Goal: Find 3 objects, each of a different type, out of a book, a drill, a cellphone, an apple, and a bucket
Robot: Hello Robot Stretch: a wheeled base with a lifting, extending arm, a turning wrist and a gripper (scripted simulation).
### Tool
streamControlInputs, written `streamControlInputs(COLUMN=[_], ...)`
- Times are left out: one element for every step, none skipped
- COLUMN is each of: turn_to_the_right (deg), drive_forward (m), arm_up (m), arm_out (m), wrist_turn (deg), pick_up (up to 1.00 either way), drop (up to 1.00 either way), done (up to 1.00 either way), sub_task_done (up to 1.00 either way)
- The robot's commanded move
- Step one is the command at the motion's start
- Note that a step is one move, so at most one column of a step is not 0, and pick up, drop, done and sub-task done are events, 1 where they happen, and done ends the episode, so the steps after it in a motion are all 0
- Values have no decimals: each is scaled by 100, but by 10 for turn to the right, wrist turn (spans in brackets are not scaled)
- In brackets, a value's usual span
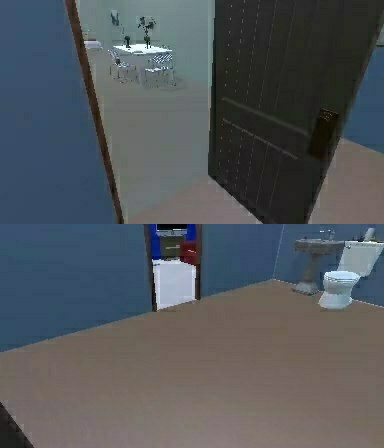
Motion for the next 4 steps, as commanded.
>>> streamControlInputs(turn_to_the_right=[0,-300,0,90], drive_forward=[100,0,5,0], arm_up=[0,0,0,0], arm_out=[0,0,0,0], wrist_turn=[0,0,0,0], pick_up=[0,0,0,0], drop=[0,0,0,0], done=[0,0,0,0], sub_task_done=[0,0,0,0])
